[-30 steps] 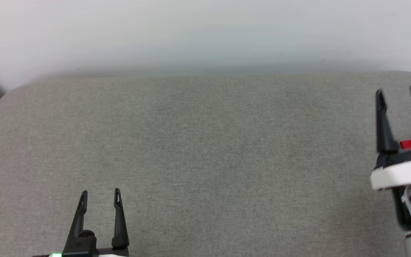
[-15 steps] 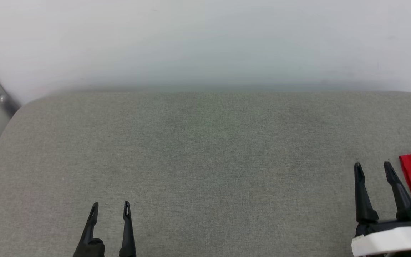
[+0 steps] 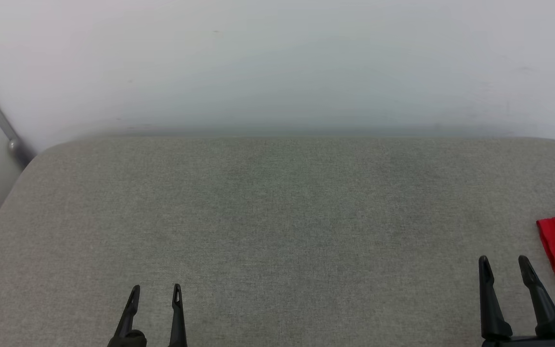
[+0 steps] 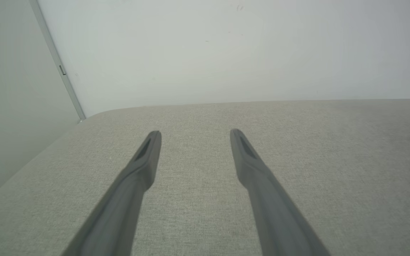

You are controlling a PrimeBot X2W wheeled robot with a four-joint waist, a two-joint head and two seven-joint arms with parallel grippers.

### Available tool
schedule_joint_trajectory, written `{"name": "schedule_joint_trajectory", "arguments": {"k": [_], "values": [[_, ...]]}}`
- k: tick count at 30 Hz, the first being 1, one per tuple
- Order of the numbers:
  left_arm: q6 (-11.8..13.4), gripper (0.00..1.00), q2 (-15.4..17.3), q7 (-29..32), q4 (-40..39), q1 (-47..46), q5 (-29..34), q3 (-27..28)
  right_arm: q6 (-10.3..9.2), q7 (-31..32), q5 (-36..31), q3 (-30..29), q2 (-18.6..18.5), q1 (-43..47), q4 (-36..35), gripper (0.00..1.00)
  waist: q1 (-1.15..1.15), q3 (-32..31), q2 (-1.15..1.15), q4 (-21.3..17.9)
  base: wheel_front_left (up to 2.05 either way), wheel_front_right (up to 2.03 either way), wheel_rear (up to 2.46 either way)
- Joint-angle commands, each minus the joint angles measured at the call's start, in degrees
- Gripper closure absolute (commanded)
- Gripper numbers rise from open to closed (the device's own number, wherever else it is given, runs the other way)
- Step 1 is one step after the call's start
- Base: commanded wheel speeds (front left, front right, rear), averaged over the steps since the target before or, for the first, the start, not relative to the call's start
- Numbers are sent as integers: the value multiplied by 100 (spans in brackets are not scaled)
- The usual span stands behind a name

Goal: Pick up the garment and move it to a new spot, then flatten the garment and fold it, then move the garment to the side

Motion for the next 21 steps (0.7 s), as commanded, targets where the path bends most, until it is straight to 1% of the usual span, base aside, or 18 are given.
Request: {"name": "schedule_joint_trajectory", "arguments": {"k": [1,8,18,19,21], "values": [[-17,0,-3,16,12,84,-1,14,-5,-8,64,26,28,103,-53,0,1,-13,0,4,0,0,0],[-89,0,-25,16,26,79,-62,38,-5,-9,226,34,28,239,-180,0,1,-37,0,17,0,0,0],[-168,0,-46,17,48,85,-92,69,-5,-9,290,110,29,323,-143,0,1,-33,0,8,0,0,0],[-149,100,-42,0,47,42,-94,52,0,0,274,111,2,252,-149,100,1,-33,0,9,0,0,0],[-152,100,-42,-1,125,58,-107,40,1,6,288,123,2,253,-67,100,1,-32,0,9,0,0,0]]}}
